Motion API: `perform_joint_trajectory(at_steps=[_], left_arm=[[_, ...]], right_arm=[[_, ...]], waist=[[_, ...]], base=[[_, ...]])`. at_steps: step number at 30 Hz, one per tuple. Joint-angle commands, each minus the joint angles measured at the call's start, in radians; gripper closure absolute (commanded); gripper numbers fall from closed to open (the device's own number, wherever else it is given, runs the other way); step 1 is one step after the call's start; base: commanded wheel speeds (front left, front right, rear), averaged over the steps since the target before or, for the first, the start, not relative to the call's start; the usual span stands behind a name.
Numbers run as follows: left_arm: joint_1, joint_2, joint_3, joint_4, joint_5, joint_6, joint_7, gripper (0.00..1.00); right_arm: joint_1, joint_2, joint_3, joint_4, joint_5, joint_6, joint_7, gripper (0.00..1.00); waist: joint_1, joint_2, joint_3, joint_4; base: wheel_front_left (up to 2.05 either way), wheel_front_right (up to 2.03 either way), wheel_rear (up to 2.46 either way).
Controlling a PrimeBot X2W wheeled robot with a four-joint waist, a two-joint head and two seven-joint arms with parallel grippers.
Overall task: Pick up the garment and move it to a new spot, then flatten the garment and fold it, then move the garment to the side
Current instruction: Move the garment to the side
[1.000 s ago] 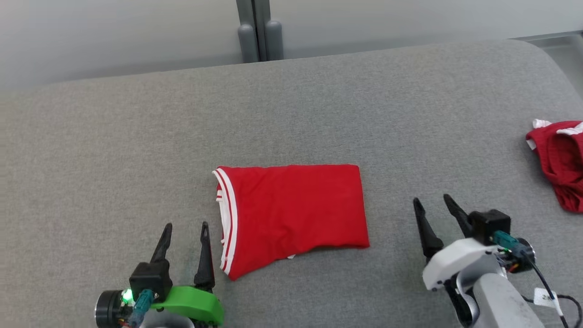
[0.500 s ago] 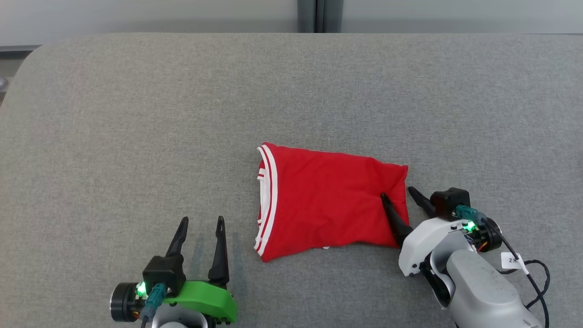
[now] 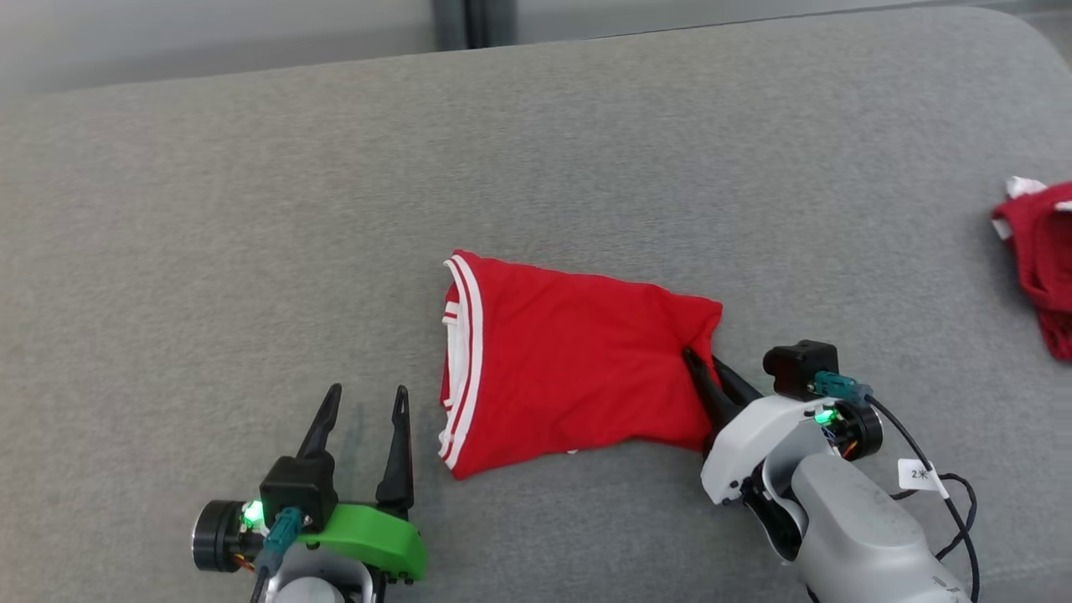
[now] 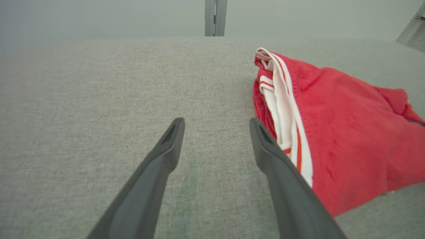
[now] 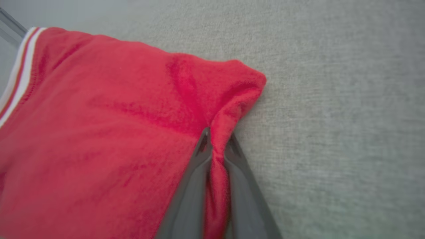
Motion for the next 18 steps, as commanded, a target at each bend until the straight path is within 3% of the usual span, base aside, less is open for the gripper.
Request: perform_joint_trajectory(at_steps=[1, 10, 18], left_arm=[[-0.023, 0.005, 0.004, 0.002, 0.008, -0.007, 0.0, 0.0], [-0.052, 0.005, -0.009, 0.02, 0.04, -0.035, 0.0, 0.0], [-0.06, 0.005, -0.018, 0.024, 0.049, -0.051, 0.0, 0.0]], right_arm=[[0.086, -0.06, -0.03, 0.051, -0.004, -0.021, 0.032, 1.0], [0.142, -0.044, -0.115, -0.024, -0.042, -0.019, 0.028, 1.0], [0.149, -0.038, -0.181, -0.071, -0.045, -0.015, 0.019, 1.0]], waist=[[0.0, 0.0, -0.021, -0.218], [0.0, 0.0, -0.018, -0.427], [0.0, 0.0, -0.004, -0.51]], base=[[0.0, 0.0, 0.0], [0.0, 0.0, 0.0], [0.0, 0.0, 0.0]])
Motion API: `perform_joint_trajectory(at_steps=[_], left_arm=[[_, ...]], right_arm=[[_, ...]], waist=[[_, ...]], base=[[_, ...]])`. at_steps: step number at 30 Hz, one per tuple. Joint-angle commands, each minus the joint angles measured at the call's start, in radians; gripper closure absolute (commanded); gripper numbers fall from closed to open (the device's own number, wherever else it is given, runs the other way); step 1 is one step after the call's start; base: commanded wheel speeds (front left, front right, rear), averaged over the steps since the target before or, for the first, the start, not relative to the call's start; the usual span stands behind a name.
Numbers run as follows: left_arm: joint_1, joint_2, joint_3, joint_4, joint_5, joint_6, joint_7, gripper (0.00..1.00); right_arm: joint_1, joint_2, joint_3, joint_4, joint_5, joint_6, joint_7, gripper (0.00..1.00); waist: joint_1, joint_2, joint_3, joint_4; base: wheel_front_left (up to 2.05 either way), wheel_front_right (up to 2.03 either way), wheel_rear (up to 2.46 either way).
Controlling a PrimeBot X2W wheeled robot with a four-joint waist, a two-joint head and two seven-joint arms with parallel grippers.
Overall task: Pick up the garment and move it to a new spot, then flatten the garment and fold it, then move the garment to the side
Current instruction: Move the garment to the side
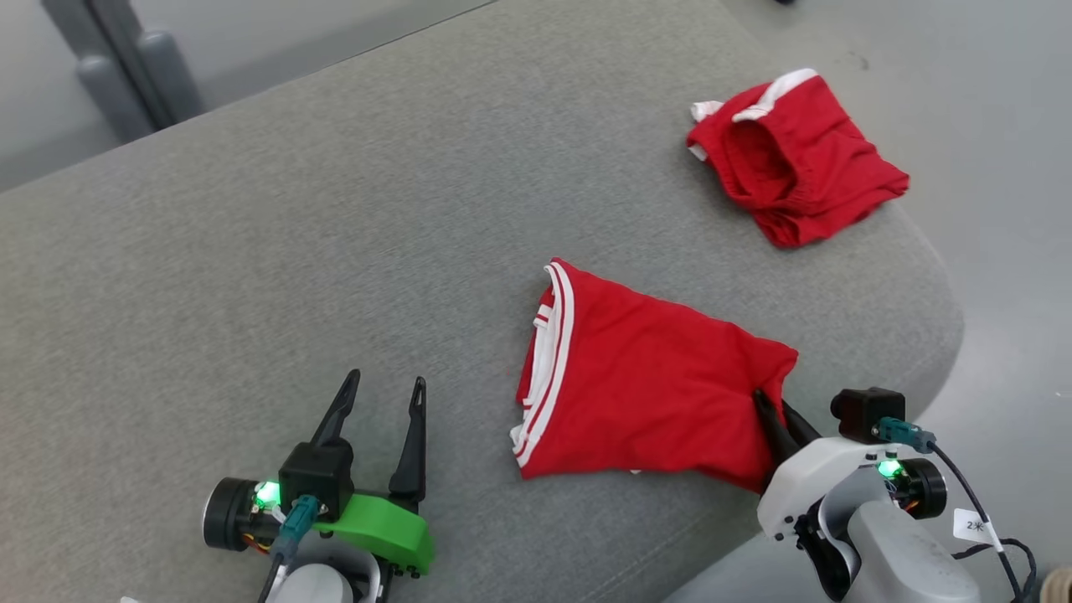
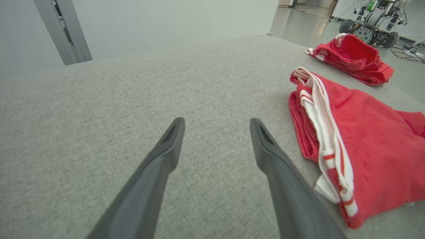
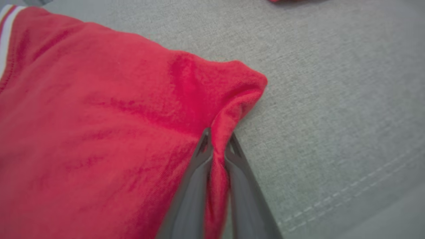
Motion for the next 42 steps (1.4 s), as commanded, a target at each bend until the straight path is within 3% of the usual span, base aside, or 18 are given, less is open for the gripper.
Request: perform_joint_trajectory(at_steps=[1, 5, 13, 18, 25, 26, 27, 28, 31, 33, 37, 42], left_arm=[[-0.022, 0.007, -0.001, 0.007, 0.006, -0.008, 0.0, 0.0], [-0.028, 0.007, 0.002, 0.015, 0.014, -0.011, 0.0, 0.0], [-0.036, 0.007, 0.025, 0.019, 0.035, -0.018, 0.0, 0.0], [-0.046, 0.006, 0.034, 0.023, 0.05, -0.023, 0.0, 0.0], [-0.064, 0.006, 0.035, 0.025, 0.058, -0.028, 0.0, 0.0], [-0.065, 0.006, 0.035, 0.025, 0.058, -0.028, 0.0, 0.0], [-0.068, 0.006, 0.035, 0.025, 0.058, -0.027, 0.0, 0.0], [-0.07, 0.007, 0.036, 0.025, 0.056, -0.026, 0.0, 0.0], [-0.074, 0.007, 0.034, 0.024, 0.052, -0.022, 0.0, 0.0], [-0.075, 0.006, 0.034, 0.024, 0.048, -0.019, 0.0, 0.0], [-0.068, 0.006, 0.038, 0.021, 0.04, -0.014, 0.0, 0.0], [-0.057, 0.006, 0.043, 0.018, 0.04, -0.005, 0.0, 0.0]], right_arm=[[0.015, -0.008, -0.012, -0.003, -0.004, -0.006, 0.002, 1.0], [-0.031, -0.007, -0.031, -0.035, -0.044, -0.005, 0.002, 1.0], [-0.226, -0.033, 0.051, -0.056, -0.098, -0.005, 0.002, 1.0], [-0.411, -0.108, 0.073, 0.034, -0.129, -0.005, 0.005, 1.0], [-0.586, -0.241, -0.021, 0.219, -0.237, -0.005, 0.014, 1.0], [-0.598, -0.257, -0.04, 0.239, -0.257, -0.005, 0.013, 0.86], [-0.613, -0.273, -0.066, 0.255, -0.279, -0.005, 0.01, 0.28], [-0.622, -0.287, -0.089, 0.266, -0.302, -0.005, 0.008, 0.0], [-0.629, -0.328, -0.2, 0.277, -0.365, -0.005, 0.002, 0.0], [-0.613, -0.322, -0.26, 0.256, -0.409, -0.005, 0.001, 0.0], [-0.552, -0.255, -0.36, 0.125, -0.473, -0.005, 0.0, 0.0], [-0.477, -0.139, -0.376, -0.061, -0.467, -0.005, 0.0, 0.0]], waist=[[0.0, 0.0, 0.01, -0.086], [0.0, 0.0, 0.023, -0.088], [0.0, 0.0, 0.055, -0.058], [0.0, 0.0, 0.079, -0.018], [0.0, 0.0, 0.106, 0.042], [0.0, 0.0, 0.108, 0.048], [0.0, 0.0, 0.111, 0.055], [0.0, 0.0, 0.112, 0.059], [0.0, 0.0, 0.115, 0.07], [0.0, 0.0, 0.113, 0.075], [0.0, 0.0, 0.1, 0.082], [0.0, 0.0, 0.079, 0.098]], base=[[0.0, 0.0, 0.0], [0.0, 0.0, 0.0], [0.0, 0.0, 0.0], [0.0, 0.0, 0.0], [0.0, 0.0, 0.0], [0.0, 0.0, 0.0], [0.0, 0.0, 0.0], [0.0, 0.0, 0.0], [0.0, 0.0, 0.0], [0.0, 0.0, 0.0], [0.0, 0.0, 0.0], [0.0, 0.0, 0.0]])
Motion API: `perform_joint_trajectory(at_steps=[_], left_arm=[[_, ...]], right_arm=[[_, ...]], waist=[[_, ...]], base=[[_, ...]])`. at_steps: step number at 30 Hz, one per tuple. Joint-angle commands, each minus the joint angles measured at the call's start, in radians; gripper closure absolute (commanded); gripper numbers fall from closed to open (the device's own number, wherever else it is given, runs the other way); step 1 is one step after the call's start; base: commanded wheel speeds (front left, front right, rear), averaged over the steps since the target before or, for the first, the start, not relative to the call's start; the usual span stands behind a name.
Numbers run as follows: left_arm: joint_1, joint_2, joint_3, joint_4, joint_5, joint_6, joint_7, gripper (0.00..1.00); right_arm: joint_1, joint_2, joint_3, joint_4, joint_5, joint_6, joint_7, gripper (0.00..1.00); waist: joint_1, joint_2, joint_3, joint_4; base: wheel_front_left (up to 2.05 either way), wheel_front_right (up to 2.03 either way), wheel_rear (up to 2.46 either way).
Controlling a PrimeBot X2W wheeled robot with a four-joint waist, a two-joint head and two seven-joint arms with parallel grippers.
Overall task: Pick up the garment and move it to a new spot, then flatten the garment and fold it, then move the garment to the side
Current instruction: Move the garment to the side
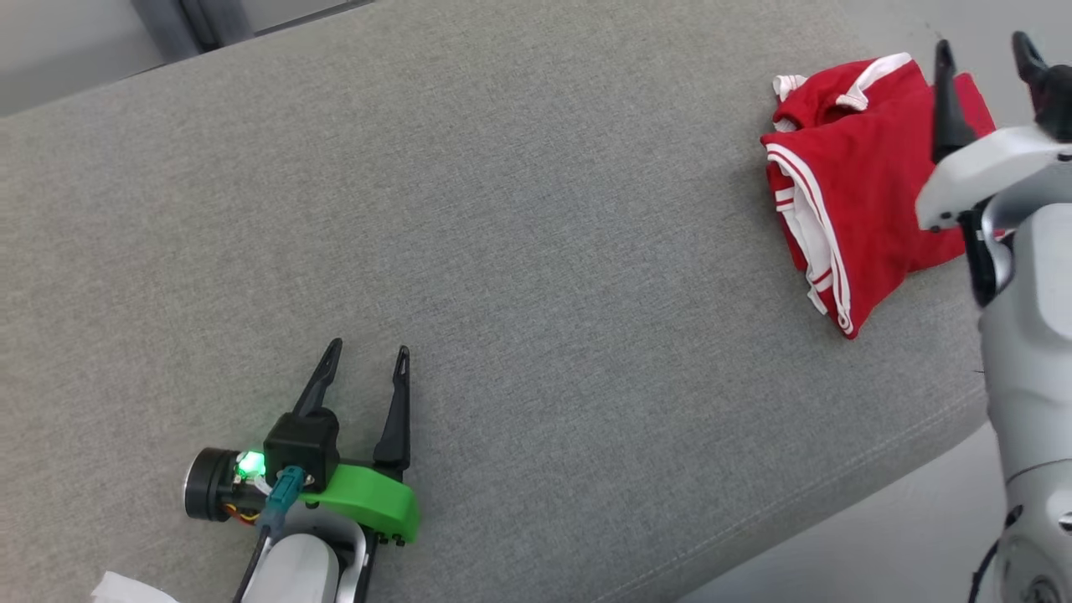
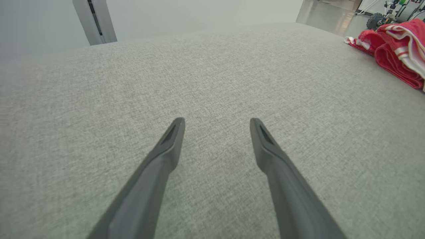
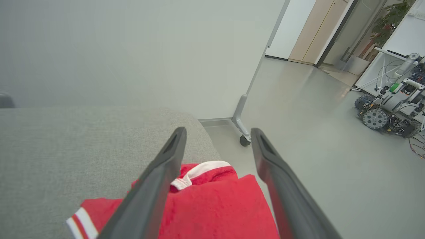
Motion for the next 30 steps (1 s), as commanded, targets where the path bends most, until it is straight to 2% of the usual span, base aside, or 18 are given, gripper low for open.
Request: perform_joint_trajectory(at_steps=[1, 7, 13, 23, 30], left_arm=[[0.004, 0.007, 0.011, -0.006, 0.0, 0.012, 0.0, 0.0], [0.017, 0.006, 0.036, -0.02, -0.018, 0.045, 0.0, 0.0], [0.027, 0.006, 0.078, -0.041, -0.03, 0.077, 0.0, 0.0], [0.071, 0.005, 0.123, -0.04, -0.039, 0.11, 0.0, 0.0], [0.13, 0.005, 0.137, -0.035, -0.048, 0.129, 0.0, 0.0]], right_arm=[[0.026, 0.029, 0.013, -0.066, 0.024, -0.002, -0.004, 0.0], [0.152, 0.107, 0.081, -0.285, 0.141, -0.002, -0.004, 0.0], [0.29, 0.134, 0.137, -0.399, 0.219, -0.002, -0.004, 0.0], [0.479, 0.136, 0.187, -0.392, 0.298, -0.002, -0.004, 0.0], [0.579, 0.136, 0.19, -0.373, 0.298, -0.002, -0.004, 0.0]], waist=[[0.0, -0.0001, -0.013, 0.016], [0.0, -0.0001, -0.047, 0.076], [0.0, -0.0001, -0.079, 0.158], [0.0, -0.0001, -0.144, 0.267], [0.0, -0.0001, -0.211, 0.316]], base=[[0.0, 0.0, 0.0], [0.0, 0.0, 0.0], [0.0, 0.0, 0.0], [0.0, 0.0, 0.0], [0.0, 0.0, 0.0]])
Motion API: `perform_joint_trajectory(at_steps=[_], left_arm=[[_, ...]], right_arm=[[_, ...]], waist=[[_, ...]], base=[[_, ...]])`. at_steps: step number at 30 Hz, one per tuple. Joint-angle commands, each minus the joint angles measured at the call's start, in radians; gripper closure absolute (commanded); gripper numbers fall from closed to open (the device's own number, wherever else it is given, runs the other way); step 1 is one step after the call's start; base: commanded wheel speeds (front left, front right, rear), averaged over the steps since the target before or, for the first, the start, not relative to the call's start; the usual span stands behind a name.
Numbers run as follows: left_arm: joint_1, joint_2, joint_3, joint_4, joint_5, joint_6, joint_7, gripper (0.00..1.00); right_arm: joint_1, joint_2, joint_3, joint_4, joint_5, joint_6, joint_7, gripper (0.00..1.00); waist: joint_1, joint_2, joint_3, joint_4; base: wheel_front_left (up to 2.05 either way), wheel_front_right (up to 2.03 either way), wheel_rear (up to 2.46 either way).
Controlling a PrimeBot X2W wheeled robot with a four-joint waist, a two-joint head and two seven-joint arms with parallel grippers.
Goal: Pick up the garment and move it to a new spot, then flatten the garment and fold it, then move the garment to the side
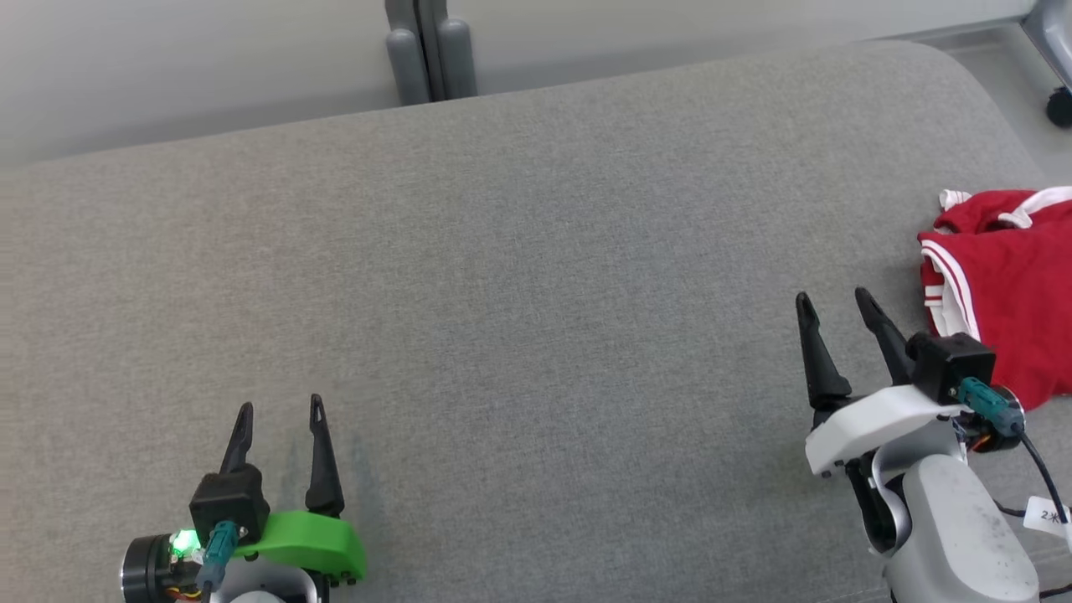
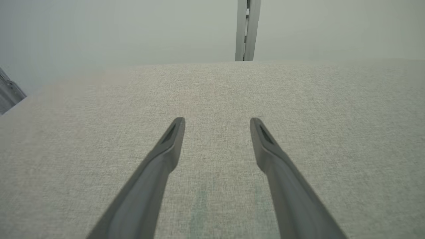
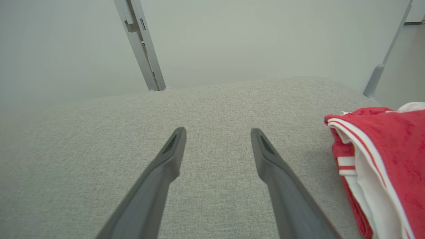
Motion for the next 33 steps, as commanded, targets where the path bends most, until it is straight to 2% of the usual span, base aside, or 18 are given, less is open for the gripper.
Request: perform_joint_trajectory(at_steps=[1, 8, 17, 18, 23, 33], left_arm=[[0.022, 0.004, 0.006, -0.003, -0.017, 0.005, 0.0, 0.0], [0.075, 0.004, 0.017, -0.009, -0.058, -0.028, 0.0, 0.0], [0.127, 0.004, 0.034, -0.003, -0.073, -0.055, 0.0, 0.0], [0.131, 0.004, 0.031, 0.0, -0.076, -0.059, 0.0, 1.0], [0.127, -0.004, 0.027, 0.04, -0.072, -0.057, 0.001, 1.0], [0.103, -0.003, 0.054, 0.027, -0.26, -0.076, 0.053, 1.0]], right_arm=[[0.028, -0.004, -0.002, 0.004, -0.001, -0.002, -0.004, 0.0], [0.105, -0.004, -0.017, -0.008, 0.011, -0.002, -0.004, 0.0], [0.167, -0.004, 0.0, -0.01, 0.024, -0.002, -0.004, 0.0], [0.171, -0.004, 0.001, -0.012, 0.025, -0.002, -0.004, 1.0], [0.184, 0.01, 0.0, 0.029, 0.022, 0.0, 0.006, 1.0], [0.184, 0.008, -0.015, 0.0, 0.212, 0.0, 0.06, 1.0]], waist=[[0.0, 0.0, -0.05, 0.049], [0.0, 0.0, -0.102, 0.092], [0.0, 0.0, -0.148, 0.111], [0.0, 0.0, -0.151, 0.114], [0.0, 0.0, -0.143, 0.105], [0.0, 0.0, -0.144, 0.104]], base=[[0.0, 0.0, 0.0], [0.0, 0.0, 0.0], [0.0, 0.0, 0.0], [0.0, 0.0, 0.0], [0.0, 0.0, 0.0], [0.0, 0.0, 0.0]])
